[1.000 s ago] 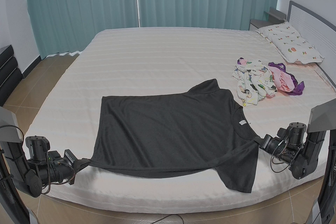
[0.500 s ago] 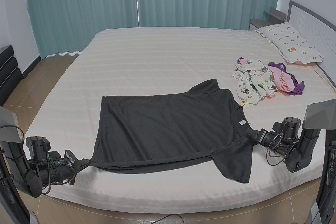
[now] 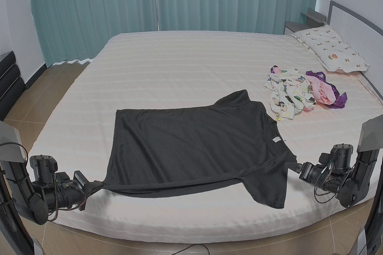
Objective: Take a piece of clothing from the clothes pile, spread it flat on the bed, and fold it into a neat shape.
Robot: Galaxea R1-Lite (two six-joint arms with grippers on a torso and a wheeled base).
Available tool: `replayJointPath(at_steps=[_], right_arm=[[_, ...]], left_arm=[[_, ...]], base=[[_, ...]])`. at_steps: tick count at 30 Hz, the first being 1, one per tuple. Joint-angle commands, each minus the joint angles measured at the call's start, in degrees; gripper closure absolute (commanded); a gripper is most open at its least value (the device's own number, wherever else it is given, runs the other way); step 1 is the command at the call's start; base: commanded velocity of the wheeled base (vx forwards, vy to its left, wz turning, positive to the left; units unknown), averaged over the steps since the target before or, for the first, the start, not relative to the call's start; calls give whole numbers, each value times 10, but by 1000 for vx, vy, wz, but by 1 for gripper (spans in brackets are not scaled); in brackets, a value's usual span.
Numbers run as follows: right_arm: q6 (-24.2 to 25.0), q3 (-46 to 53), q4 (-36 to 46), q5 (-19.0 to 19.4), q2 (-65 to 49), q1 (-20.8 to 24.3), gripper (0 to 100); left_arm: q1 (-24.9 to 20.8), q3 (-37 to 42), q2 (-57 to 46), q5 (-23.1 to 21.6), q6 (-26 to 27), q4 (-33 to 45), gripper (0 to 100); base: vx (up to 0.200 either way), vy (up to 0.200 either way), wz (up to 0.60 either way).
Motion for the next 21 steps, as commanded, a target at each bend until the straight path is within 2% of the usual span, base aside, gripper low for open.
replayJointPath(at_steps=[1, 6, 12, 21], right_arm=[[19, 100, 0, 5, -38, 51, 0], [48, 125, -3, 4, -25, 88, 0], [55, 127, -5, -1, 5, 116, 0], [64, 123, -5, 1, 9, 131, 0]], left_arm=[[0, 0, 1, 0, 0, 0, 100], [0, -1, 1, 0, 0, 0, 100], [0, -3, 1, -1, 0, 0, 100], [0, -3, 1, -1, 0, 0, 100]], base=[[0, 0, 0], [0, 0, 0], [0, 0, 0], [0, 0, 0]])
